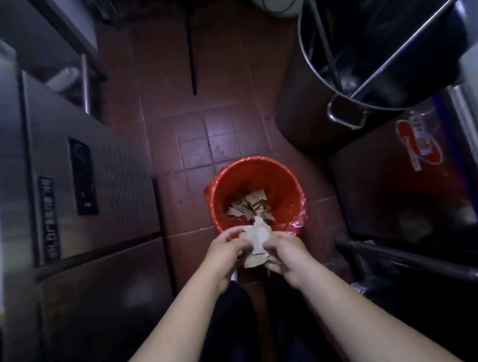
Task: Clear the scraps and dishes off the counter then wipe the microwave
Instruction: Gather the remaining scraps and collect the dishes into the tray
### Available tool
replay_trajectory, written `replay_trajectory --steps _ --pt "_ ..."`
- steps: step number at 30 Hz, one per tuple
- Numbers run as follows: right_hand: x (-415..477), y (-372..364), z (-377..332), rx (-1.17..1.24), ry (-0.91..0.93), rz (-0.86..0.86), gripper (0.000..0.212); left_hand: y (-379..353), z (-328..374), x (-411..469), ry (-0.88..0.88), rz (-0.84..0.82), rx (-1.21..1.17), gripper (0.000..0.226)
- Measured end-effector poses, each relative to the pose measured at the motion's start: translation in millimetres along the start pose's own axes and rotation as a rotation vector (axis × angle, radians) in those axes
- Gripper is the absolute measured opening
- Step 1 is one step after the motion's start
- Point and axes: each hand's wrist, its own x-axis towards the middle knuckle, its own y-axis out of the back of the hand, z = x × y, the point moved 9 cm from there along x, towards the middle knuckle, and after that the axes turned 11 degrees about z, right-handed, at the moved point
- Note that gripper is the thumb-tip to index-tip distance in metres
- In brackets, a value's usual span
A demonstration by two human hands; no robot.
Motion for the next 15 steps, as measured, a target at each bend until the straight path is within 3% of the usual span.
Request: replay_trajectory --steps 4,9,13,15 --pt "108 -8 -2 0.008 -0.048 0.067 0.024 -6 -30 98 0.104 0.157 -0.145 0.023" --pt "227 -15 -1 -0.051 -0.099 0.153 0.022 -13 -68 198 0.163 0.261 -0.109 0.019" --pt "285 -41 -7 -0.127 -0.096 0.092 0.025 -37 -78 251 0.154 0.237 -0.111 0.019" --pt "299 -54 -6 -0.264 -0.056 0.025 0.041 -48 -80 265 0.150 0.227 -0.121 0.018"
